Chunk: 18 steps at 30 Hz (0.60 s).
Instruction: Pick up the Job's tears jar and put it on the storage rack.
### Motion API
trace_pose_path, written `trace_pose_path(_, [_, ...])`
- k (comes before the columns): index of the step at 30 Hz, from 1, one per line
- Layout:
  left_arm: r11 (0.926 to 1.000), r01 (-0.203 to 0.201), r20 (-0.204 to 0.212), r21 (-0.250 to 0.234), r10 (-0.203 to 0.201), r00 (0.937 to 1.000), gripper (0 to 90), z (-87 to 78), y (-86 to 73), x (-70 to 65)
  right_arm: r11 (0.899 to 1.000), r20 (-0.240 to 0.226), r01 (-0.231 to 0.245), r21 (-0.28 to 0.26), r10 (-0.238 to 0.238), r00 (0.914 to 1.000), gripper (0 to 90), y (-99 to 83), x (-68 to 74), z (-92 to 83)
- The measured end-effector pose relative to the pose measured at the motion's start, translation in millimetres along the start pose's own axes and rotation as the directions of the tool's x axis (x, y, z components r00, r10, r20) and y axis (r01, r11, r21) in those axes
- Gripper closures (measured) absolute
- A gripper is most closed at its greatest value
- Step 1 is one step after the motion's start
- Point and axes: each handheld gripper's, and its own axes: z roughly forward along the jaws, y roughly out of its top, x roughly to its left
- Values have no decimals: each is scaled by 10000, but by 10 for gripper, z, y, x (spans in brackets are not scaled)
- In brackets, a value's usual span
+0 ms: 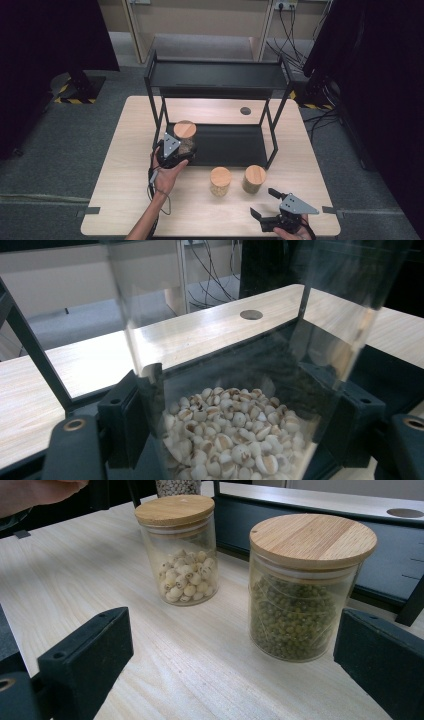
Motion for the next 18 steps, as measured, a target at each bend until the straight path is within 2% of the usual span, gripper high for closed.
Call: trace_pose_path(18, [9997,223,-540,141,-215,9983,252,209,-85,-3,10000,-16,-2,24,2,10000,29,-2,-6,3])
